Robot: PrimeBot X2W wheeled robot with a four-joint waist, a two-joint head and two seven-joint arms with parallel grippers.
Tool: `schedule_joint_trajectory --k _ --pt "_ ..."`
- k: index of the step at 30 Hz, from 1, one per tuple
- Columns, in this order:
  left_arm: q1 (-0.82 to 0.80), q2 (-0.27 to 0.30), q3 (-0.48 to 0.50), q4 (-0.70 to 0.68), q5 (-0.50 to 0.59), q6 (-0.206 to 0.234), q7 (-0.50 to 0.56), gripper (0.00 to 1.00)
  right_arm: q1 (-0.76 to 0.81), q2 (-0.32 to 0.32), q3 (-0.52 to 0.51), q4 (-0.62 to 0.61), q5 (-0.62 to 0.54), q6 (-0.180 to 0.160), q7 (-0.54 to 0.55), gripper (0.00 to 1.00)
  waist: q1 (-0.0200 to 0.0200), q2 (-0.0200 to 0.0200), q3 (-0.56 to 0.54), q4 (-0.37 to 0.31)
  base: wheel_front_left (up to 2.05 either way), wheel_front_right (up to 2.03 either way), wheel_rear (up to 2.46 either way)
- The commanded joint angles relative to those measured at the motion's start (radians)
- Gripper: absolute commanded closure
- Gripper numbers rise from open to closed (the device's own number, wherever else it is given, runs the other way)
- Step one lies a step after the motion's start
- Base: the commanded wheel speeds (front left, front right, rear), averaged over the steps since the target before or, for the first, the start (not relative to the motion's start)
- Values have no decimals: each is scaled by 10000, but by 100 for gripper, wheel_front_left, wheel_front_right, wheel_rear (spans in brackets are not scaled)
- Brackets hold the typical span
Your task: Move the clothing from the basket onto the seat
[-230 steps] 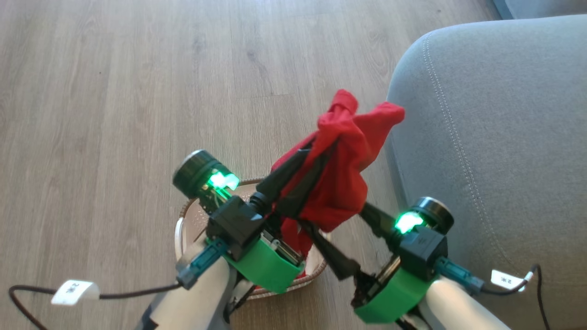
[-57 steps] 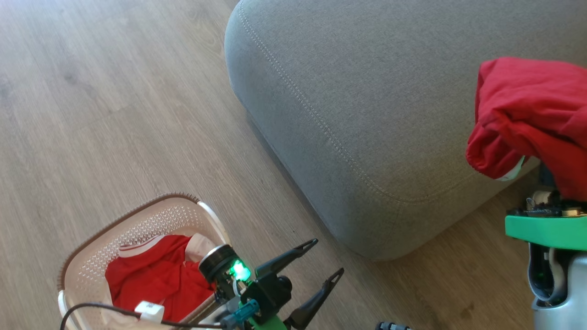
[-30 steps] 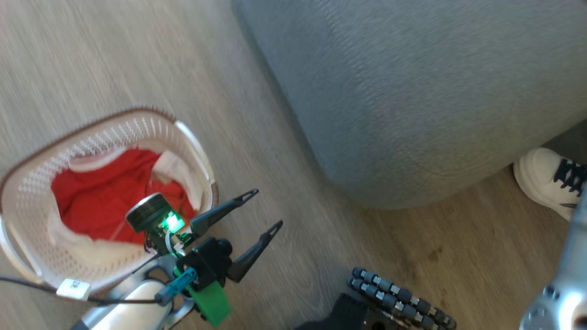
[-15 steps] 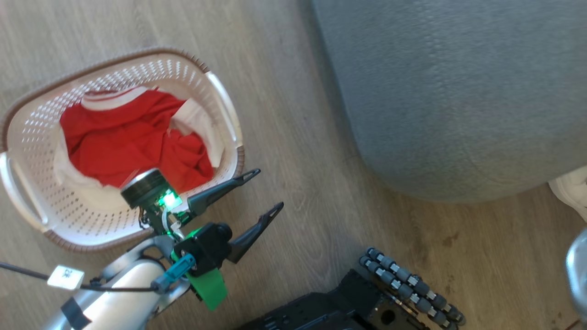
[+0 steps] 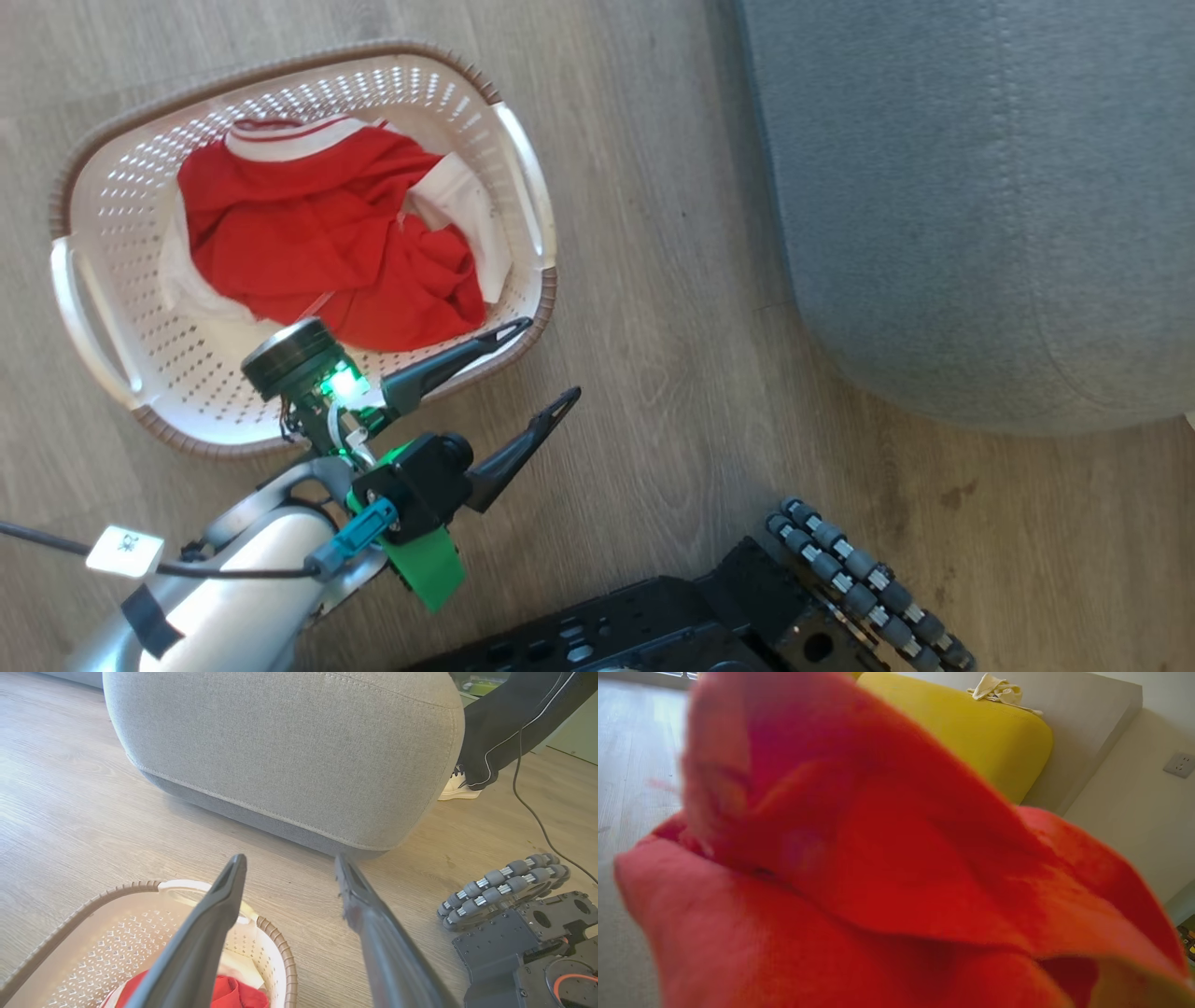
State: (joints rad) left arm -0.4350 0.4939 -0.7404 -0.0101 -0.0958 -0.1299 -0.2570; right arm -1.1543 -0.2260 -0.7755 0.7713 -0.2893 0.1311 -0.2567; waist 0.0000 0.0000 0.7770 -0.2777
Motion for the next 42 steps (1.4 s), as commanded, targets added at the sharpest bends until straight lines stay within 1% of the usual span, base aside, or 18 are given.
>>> schedule_joint_trajectory --k 1,10,11,12,13,14,20,25,30,31,35,39,42 --pt "-129 46 280 -293 20 -8 -48 0 -259 -413 -63 -252 -94 -4 -51 100 0 0 55 76 0 0 0" --pt "-161 4 291 -252 -16 -8 -48 0 -578 -535 -388 1342 -524 -4 74 100 0 0 107 213 0 0 0" --pt "-171 -11 297 -242 -20 -8 -48 0 -592 -564 -428 1457 -576 -4 76 90 0 0 98 215 0 0 0" --pt "-181 -24 294 -231 -18 -8 -48 0 -598 -594 -477 1540 -636 -4 71 59 0 0 85 217 0 0 0" --pt "-190 -38 289 -217 -16 -8 -48 0 -583 -618 -526 1575 -733 -4 62 15 0 0 70 214 0 0 0" --pt "-194 -49 288 -201 -15 -8 -48 0 -564 -621 -569 1571 -847 -4 48 0 0 0 51 203 0 0 0" --pt "-216 -216 169 -78 -32 -8 -48 0 -356 -633 -907 1693 -1318 -4 -1 0 0 0 -243 164 0 0 0" --pt "-206 -461 92 77 -97 -8 -48 0 -209 -760 -937 2024 -1632 -4 60 0 0 0 -705 132 0 0 0" --pt "-117 -777 -39 339 -175 -8 -48 0 85 -950 -807 2692 -1919 -4 800 0 0 0 -1378 95 0 0 0" --pt "-117 -777 -39 339 -175 -8 -48 0 85 -950 -807 2692 -1919 -4 800 0 0 0 -1378 95 0 0 0" --pt "60 -1085 -223 523 -230 -8 -48 0 187 -1234 -535 3539 -2011 -4 1938 0 0 0 -1962 85 0 0 0" --pt "263 -1457 -243 646 -291 -8 -48 0 13 -1659 -308 4434 -1777 -4 3200 0 0 0 -2495 146 0 0 0" --pt "434 -1740 -209 710 -333 -8 -48 0 -64 -1773 75 4898 -1667 -4 4211 0 0 0 -2882 202 0 0 0"
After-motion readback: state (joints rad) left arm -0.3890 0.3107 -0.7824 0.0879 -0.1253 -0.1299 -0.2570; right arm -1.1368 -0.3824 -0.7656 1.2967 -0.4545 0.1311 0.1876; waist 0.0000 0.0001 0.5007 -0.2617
